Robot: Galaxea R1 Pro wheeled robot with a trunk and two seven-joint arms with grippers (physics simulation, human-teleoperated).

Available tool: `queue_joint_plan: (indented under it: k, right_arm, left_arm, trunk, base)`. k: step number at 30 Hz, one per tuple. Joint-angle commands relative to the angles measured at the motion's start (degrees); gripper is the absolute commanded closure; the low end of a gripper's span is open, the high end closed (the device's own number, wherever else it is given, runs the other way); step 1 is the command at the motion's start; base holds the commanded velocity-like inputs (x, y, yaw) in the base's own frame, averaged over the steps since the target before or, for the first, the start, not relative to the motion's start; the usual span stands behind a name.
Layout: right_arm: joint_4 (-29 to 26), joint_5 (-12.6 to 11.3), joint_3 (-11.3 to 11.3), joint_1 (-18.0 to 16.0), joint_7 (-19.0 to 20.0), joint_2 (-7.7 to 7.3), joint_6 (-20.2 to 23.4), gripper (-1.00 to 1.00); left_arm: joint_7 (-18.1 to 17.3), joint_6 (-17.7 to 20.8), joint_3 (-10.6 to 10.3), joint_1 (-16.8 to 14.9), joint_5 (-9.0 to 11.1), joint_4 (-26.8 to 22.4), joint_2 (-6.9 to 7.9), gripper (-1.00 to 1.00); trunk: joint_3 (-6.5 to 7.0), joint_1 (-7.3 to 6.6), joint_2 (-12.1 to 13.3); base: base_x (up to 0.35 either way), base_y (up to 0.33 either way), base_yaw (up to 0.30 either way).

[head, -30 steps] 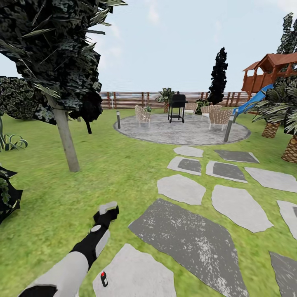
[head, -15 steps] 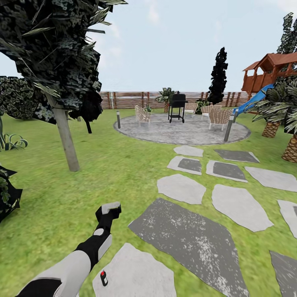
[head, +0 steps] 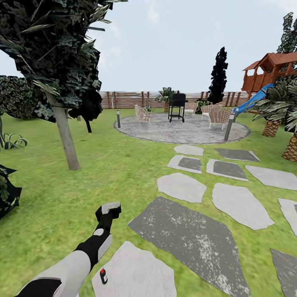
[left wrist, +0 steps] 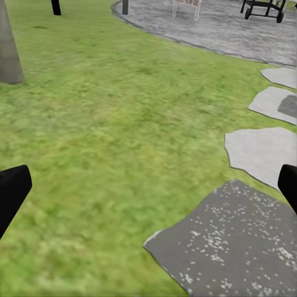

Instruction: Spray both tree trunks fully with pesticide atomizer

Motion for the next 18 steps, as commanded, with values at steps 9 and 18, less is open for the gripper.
queue_joint_plan:
  k: [9, 18]
  right_arm:
    - [0.8, 0.1, -0.2, 0.0, 0.1, 0.28, -0.2, -1.00]
    - [2.5, 0.1, -0.2, 0.0, 0.2, 0.34, -0.1, -1.00]
  left_arm:
    - [0.0, -0.2, -0.1, 0.0, 0.4, 0.0, 0.05, -1.00]
    - [0.0, -0.3, -0.1, 0.0, 0.4, 0.0, 2.44, -1.00]
  trunk:
    - [-1.67, 1.98, -3.7]
    - [-3.29, 3.96, -7.3]
  base:
    - [0.000, 0.000, 0.000]
    - [0.000, 0.000, 0.000]
